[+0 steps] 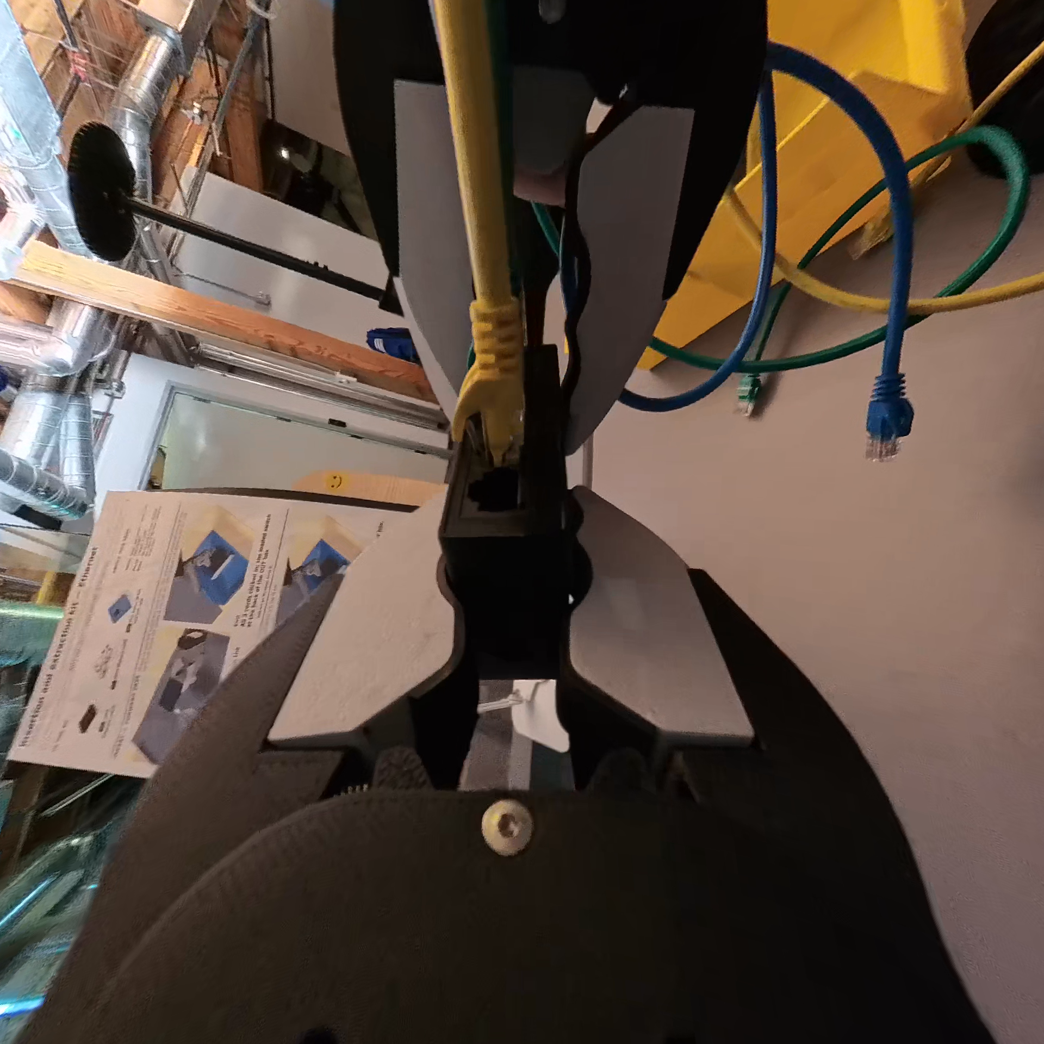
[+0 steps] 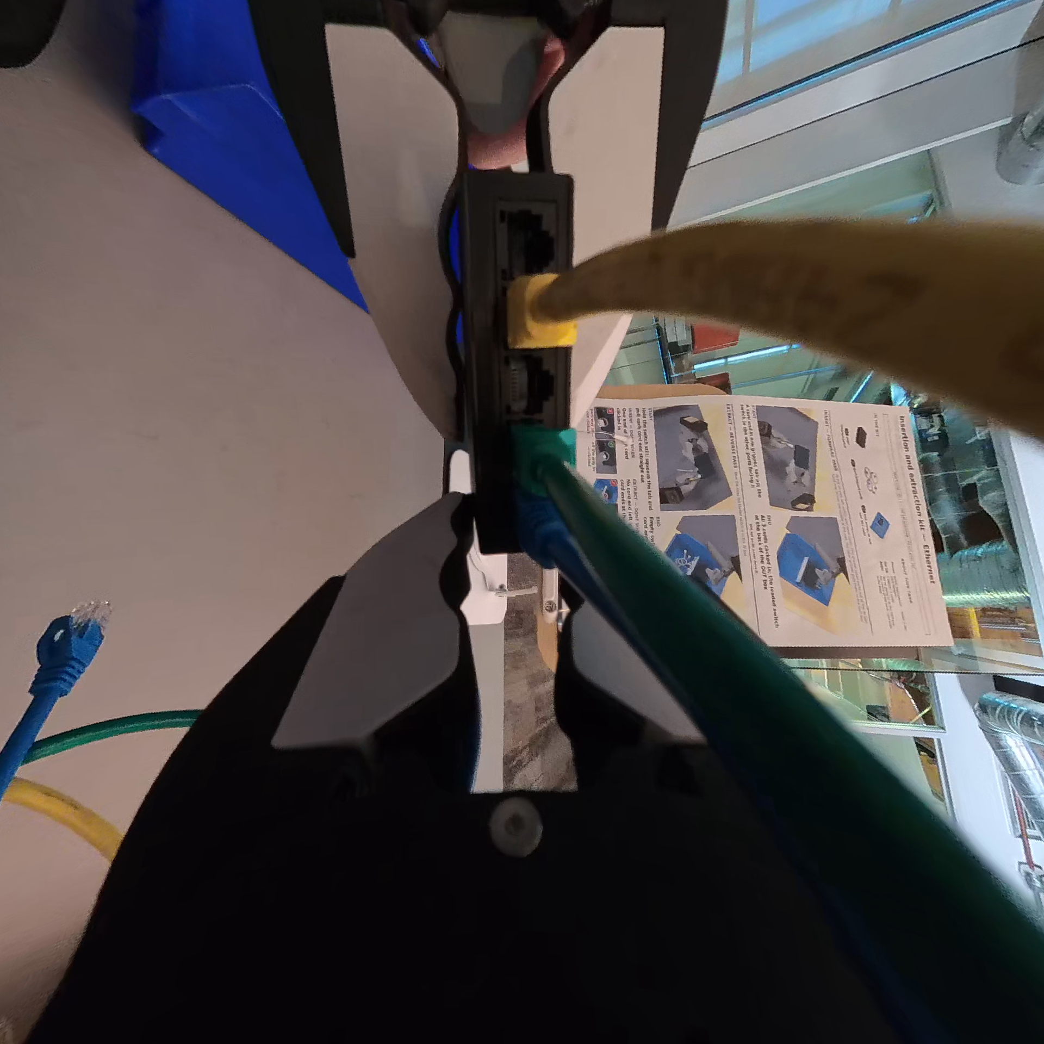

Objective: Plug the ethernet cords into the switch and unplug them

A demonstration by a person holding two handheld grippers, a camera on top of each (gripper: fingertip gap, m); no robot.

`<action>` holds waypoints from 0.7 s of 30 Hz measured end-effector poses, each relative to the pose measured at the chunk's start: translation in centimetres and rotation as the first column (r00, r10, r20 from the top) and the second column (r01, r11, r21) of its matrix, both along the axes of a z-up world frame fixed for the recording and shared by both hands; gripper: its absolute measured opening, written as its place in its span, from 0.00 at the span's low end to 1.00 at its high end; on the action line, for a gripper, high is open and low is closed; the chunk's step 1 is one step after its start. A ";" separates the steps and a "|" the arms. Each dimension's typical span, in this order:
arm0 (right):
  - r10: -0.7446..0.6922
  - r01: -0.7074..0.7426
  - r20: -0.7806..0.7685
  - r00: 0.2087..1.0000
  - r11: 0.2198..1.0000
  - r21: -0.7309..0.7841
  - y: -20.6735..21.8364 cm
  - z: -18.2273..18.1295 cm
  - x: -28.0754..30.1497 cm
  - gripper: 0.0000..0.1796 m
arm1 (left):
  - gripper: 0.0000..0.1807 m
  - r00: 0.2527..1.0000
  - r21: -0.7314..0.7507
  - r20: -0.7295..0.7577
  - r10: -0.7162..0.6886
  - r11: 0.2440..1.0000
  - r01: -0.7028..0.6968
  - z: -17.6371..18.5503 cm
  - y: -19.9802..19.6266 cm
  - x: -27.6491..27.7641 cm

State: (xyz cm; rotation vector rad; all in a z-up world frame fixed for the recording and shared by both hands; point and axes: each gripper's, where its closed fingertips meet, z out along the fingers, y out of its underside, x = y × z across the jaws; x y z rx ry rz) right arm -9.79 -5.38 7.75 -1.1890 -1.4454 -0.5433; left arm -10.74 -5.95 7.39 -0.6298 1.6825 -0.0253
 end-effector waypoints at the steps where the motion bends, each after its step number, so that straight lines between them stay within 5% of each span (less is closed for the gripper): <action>1: -0.005 0.005 0.002 1.000 1.000 0.010 0.0 0.1 0.1 0.17 | 0.16 1.000 0.021 0.013 0.004 1.000 -0.004 0.1 0.0 0.1; 21: -0.081 0.093 -0.080 0.994 0.982 0.164 2.1 2.0 1.4 0.23 | 0.16 0.976 0.159 0.168 0.138 0.973 -0.165 2.7 2.7 0.1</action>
